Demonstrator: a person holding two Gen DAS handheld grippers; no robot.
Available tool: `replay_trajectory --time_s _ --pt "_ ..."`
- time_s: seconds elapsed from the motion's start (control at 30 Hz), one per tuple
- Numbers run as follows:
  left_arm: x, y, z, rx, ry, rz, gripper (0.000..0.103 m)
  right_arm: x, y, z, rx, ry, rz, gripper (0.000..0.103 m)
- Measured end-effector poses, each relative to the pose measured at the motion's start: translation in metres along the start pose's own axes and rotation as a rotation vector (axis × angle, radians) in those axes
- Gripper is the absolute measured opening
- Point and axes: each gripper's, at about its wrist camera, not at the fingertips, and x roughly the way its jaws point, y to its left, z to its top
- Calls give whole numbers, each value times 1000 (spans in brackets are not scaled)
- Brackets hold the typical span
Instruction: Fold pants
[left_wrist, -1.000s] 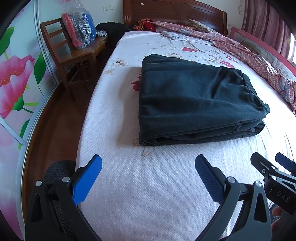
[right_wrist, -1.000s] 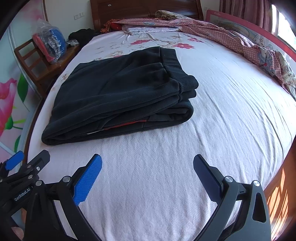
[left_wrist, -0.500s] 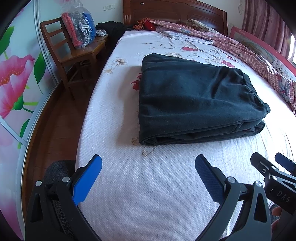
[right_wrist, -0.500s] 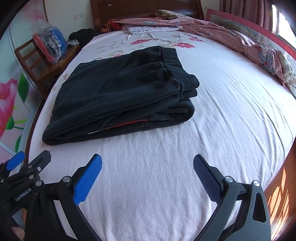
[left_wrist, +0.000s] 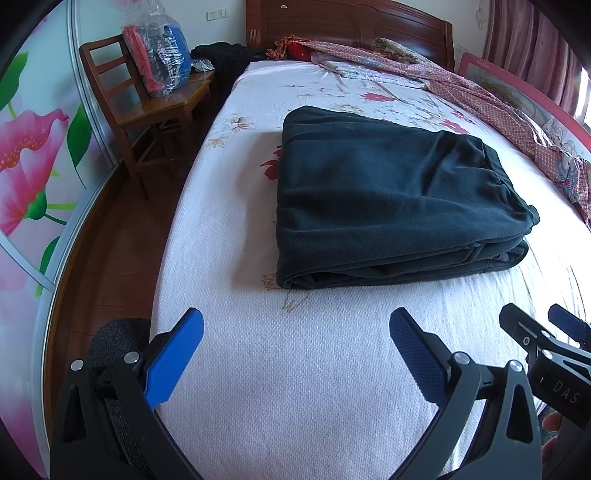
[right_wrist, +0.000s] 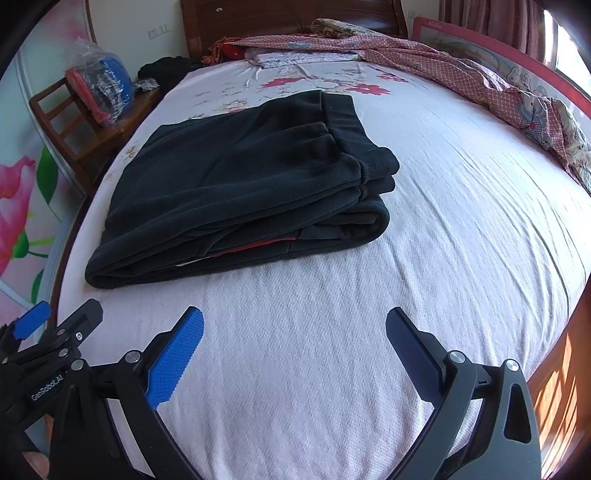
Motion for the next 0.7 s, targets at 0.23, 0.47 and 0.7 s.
replay_trajectory --time_s 0.23,0.47,0.7 --pt "0 0 0 1 1 1 101 0 0 0 0 2 -1 98" --pt "1 -1 1 1 6 2 101 1 1 0 -2 5 1 98" --pt "2 0 1 0 8 2 101 1 0 0 -1 9 4 98"
